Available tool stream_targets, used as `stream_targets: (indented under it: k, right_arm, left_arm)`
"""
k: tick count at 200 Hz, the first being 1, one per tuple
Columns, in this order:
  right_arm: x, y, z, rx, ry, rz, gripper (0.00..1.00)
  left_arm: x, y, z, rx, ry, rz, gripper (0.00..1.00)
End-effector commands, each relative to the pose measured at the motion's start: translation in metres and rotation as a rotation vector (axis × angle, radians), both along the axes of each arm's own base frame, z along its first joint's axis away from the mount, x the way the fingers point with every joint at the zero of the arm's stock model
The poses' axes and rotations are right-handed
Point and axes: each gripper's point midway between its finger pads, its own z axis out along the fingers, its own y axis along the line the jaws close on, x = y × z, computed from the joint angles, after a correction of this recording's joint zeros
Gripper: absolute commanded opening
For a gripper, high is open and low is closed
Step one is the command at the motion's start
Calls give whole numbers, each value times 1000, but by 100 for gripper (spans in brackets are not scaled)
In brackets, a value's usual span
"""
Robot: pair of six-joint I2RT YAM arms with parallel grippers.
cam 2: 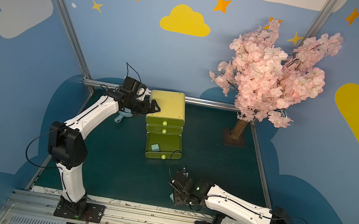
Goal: Place the plugs into the drawer by color
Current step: Pick up the plug from the center of the board.
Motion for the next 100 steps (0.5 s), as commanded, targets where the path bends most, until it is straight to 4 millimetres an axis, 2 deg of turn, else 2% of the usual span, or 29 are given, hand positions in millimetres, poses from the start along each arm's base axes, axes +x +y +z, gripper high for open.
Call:
stream_targets:
  k: [1, 42, 100]
  right_arm:
    - [-3, 18, 2, 100, 12, -16, 55]
    - [-8, 20, -10, 89, 40, -9, 55]
    - [-2, 30, -19, 49, 39, 20, 55]
  left_arm:
    - [-6, -1, 3, 6, 6, -10, 100]
    - [-7, 0, 4, 18, 0, -7, 100]
    - [-7, 2, 6, 27, -6, -4, 100]
